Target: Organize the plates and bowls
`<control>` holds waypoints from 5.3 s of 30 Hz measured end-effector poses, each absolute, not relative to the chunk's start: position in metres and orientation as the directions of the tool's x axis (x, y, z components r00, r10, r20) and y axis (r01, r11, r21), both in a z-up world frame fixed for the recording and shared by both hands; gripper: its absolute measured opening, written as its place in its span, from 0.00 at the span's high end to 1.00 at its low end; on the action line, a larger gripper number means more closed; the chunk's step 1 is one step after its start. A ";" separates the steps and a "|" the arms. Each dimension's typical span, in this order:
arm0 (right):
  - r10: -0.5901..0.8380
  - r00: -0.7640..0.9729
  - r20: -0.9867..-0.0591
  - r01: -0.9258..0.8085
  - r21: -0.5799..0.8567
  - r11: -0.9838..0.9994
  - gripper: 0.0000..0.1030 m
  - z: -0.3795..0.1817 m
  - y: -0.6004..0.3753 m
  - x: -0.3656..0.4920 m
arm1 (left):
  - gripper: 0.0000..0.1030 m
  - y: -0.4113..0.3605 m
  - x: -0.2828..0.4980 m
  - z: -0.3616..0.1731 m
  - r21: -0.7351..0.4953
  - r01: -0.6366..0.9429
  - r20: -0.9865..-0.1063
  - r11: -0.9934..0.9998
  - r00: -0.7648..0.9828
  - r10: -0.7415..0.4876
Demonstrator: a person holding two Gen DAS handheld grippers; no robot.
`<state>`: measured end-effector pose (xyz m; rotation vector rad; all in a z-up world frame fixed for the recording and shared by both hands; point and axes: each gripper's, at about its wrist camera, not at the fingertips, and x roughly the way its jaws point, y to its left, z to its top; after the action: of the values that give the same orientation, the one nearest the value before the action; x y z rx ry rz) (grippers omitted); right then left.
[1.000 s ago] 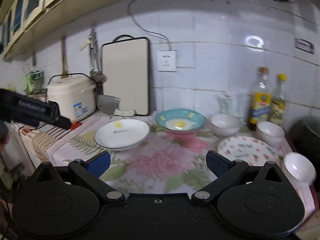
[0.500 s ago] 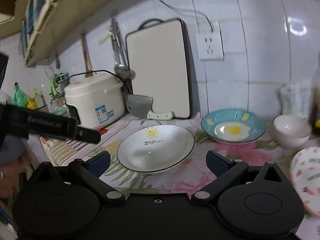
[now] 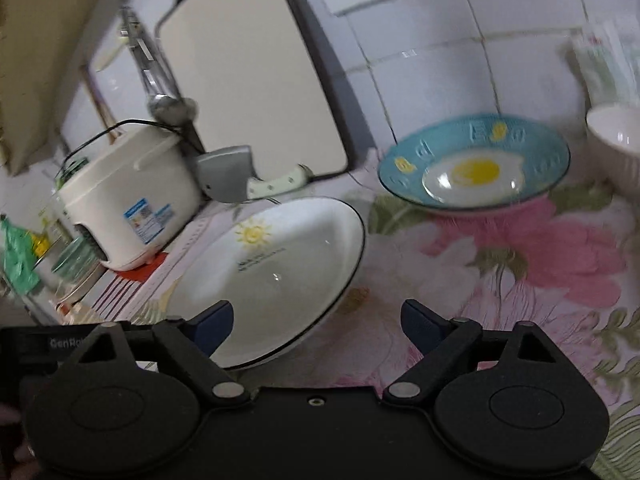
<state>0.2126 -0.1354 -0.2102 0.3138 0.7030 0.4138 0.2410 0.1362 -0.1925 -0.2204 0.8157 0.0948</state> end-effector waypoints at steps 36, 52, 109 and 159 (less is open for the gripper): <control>0.475 0.610 -0.634 -0.183 0.470 0.863 0.81 -0.234 -0.130 0.280 | 0.71 0.154 0.300 -0.211 -0.251 -0.250 -0.794 0.935 0.606 -0.051; 0.463 0.606 -0.648 -0.179 0.456 0.872 0.82 -0.201 -0.166 0.234 | 0.71 0.117 0.246 -0.177 -0.206 -0.115 -0.784 0.972 0.613 -0.093; 0.071 0.563 -0.823 -0.101 0.016 0.995 0.68 -0.192 -0.237 0.166 | 0.74 -0.013 0.219 -0.187 -0.143 0.031 -0.917 0.989 0.373 -0.144; 0.063 0.852 -0.520 0.086 0.258 0.962 0.31 -0.119 -0.380 -0.001 | 0.38 -0.160 0.124 -0.090 -0.107 0.363 -0.752 0.926 0.580 -0.314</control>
<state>-0.0007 -0.3800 -0.1191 0.2792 0.5529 -0.0122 0.1235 -0.1605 -0.0902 0.0602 0.8661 -0.3960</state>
